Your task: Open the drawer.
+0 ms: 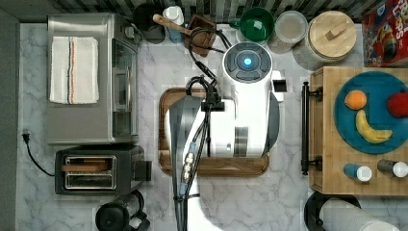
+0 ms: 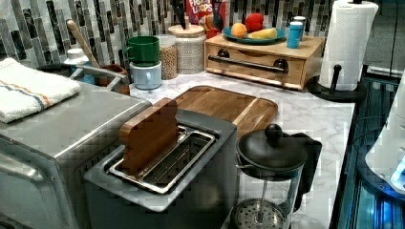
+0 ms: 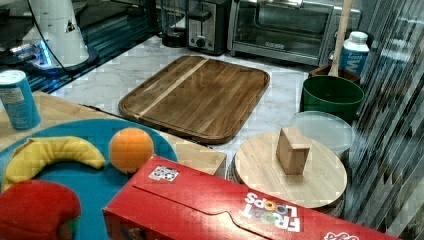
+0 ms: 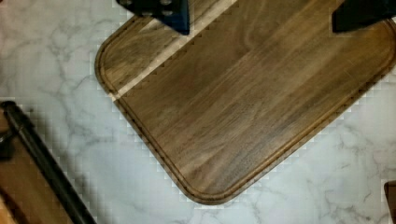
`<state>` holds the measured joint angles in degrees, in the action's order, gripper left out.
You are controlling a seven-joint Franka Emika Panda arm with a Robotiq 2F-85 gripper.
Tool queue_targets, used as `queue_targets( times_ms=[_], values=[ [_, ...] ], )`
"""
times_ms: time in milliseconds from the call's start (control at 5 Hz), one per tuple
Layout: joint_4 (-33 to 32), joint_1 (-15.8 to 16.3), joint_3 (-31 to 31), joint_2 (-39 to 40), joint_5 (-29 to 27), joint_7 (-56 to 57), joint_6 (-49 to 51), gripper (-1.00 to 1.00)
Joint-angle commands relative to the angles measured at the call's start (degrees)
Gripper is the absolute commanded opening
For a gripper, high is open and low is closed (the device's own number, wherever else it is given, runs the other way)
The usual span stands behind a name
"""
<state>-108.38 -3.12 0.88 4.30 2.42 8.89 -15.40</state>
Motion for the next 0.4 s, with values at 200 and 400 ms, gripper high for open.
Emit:
queue_targets(
  times_ms=[200,400],
  values=[
    [0.63,-2.7,-2.78,0.65,5.21,21.83,-3.92,1.0],
    [-0.85,-2.92,-4.22,1.11,6.23,27.05,-7.83,1.0]
  ],
)
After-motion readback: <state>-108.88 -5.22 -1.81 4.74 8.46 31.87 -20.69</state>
